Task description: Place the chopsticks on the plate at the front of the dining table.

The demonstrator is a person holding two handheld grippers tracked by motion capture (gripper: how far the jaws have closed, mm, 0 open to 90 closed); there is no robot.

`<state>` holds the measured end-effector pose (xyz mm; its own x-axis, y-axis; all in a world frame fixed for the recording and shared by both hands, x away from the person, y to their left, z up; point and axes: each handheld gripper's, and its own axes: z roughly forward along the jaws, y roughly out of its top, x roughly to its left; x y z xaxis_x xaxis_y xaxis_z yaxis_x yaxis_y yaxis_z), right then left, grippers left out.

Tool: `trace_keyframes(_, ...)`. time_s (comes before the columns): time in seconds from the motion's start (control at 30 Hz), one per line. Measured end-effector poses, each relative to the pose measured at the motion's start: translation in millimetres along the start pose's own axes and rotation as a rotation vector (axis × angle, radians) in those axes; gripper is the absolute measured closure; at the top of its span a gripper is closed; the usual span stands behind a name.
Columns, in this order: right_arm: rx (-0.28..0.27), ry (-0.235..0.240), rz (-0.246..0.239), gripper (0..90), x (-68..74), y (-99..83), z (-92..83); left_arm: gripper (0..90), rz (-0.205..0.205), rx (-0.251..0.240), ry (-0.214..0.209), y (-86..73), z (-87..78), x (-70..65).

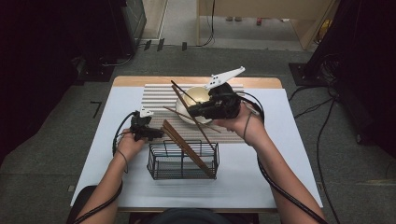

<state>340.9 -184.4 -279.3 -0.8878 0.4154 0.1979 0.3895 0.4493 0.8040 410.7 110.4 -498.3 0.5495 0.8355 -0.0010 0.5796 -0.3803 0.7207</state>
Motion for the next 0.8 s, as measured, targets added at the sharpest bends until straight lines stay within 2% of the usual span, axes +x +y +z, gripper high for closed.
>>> trace_keyframes(0.4,0.025,-0.026,-0.023,85.3,0.9,22.5,-4.0,8.3,0.000,0.000,0.000,0.1,0.1,0.0)
trace_keyframes(0.57,0.038,-0.030,-0.018,85.3,0.5,29.9,-4.4,8.3,0.000,0.000,0.000,0.1,0.0,0.0)
trace_keyframes(0.8,0.037,-0.050,-0.039,85.3,-1.2,39.3,-6.1,8.3,0.000,0.000,0.000,0.1,0.0,-0.1)
